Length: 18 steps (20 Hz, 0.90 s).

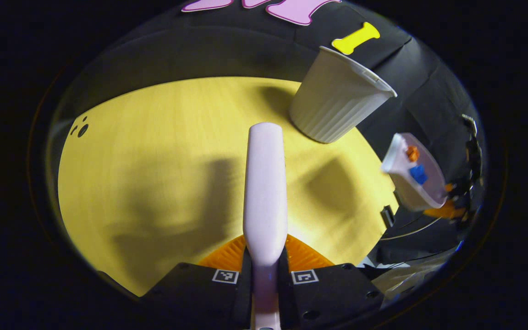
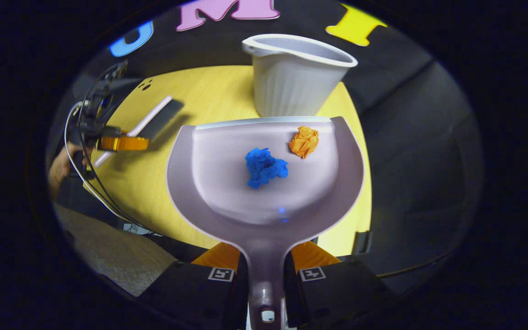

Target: Pick up the small broom and dustpan from the desktop, sweep the trash into the dustpan with the broom, and then empty the trash into the garbage bin.

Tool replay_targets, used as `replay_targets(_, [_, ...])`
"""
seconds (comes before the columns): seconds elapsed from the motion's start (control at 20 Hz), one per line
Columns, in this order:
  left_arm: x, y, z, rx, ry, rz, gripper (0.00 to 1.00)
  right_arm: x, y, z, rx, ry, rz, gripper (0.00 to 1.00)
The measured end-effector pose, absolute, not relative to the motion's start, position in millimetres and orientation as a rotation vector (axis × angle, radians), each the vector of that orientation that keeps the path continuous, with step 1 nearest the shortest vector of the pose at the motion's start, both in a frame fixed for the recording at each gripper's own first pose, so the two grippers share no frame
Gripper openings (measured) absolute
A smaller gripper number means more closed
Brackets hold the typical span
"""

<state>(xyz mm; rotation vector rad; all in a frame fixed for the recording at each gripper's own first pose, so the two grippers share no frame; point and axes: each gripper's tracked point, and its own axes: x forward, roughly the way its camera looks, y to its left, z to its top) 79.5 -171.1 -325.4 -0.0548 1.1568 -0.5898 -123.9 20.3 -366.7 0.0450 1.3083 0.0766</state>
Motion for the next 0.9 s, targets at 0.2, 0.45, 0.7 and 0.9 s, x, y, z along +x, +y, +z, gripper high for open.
replay_targets(0.2, [78, -172, -339, -0.062, 1.189, -0.588, 0.28, -89, 26, -337, 0.076, 1.234, 0.006, 0.37])
replay_targets(0.45, [80, -172, -342, -0.040, 1.196, -0.593, 0.27, -90, 21, -351, -0.042, 1.192, -0.073, 0.37])
replay_targets(0.7, [79, -174, -338, -0.025, 1.203, -0.574, 0.27, -94, 14, -348, -0.209, 1.221, -0.079, 0.36])
replay_targets(0.9, [78, -173, -337, -0.036, 1.212, -0.558, 0.28, -98, -1, -346, -0.336, 1.318, -0.013, 0.31])
